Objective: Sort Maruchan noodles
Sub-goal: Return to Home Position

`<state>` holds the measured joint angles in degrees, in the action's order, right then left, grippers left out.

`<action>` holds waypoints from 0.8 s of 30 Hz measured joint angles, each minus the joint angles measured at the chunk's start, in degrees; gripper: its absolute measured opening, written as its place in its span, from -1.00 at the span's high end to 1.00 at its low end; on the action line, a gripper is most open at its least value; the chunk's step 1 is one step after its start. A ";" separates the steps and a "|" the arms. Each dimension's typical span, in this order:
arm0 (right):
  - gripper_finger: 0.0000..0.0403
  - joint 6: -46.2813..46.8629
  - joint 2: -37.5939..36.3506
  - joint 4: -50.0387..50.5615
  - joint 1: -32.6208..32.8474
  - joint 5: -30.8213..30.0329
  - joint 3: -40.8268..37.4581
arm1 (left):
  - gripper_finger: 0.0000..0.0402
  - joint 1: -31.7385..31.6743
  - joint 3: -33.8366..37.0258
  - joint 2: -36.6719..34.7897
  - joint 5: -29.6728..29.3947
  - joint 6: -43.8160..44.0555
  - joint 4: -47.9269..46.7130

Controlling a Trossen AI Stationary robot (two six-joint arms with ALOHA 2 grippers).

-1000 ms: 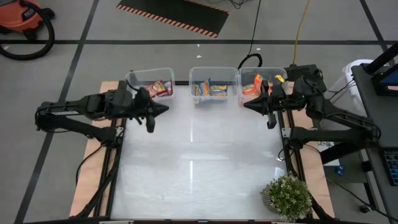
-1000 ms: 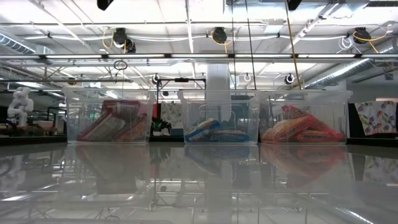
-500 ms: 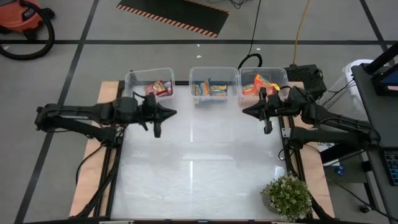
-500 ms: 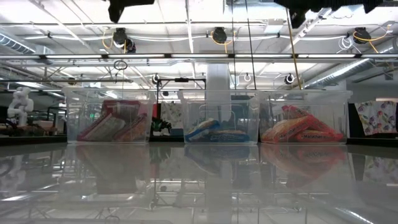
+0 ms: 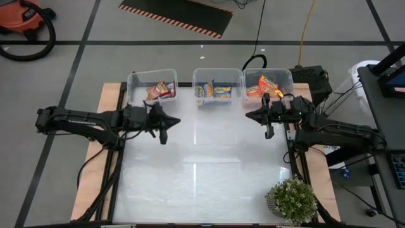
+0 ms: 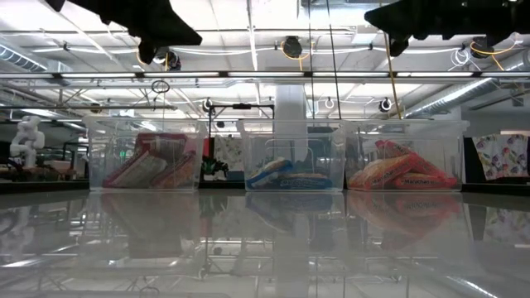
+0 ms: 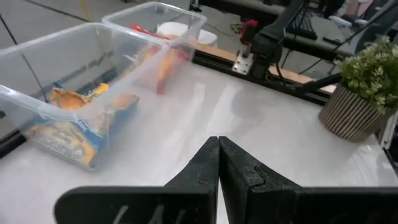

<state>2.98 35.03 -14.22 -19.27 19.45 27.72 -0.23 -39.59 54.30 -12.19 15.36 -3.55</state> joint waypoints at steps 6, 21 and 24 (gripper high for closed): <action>1.00 -4.04 -0.63 -1.90 0.00 0.04 -2.54 | 0.95 0.05 0.02 0.00 -0.27 -5.96 0.72; 1.00 -8.98 -7.46 -1.83 0.00 0.05 -11.92 | 0.95 0.00 14.87 -3.46 0.12 -6.13 14.77; 1.00 -8.04 -9.14 -1.80 -0.18 0.04 -12.87 | 0.95 -0.07 16.34 -5.72 0.11 -5.07 14.38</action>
<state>-5.06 25.88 -16.02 -19.44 19.49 14.85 -0.30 -23.25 48.59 -12.08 10.29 10.83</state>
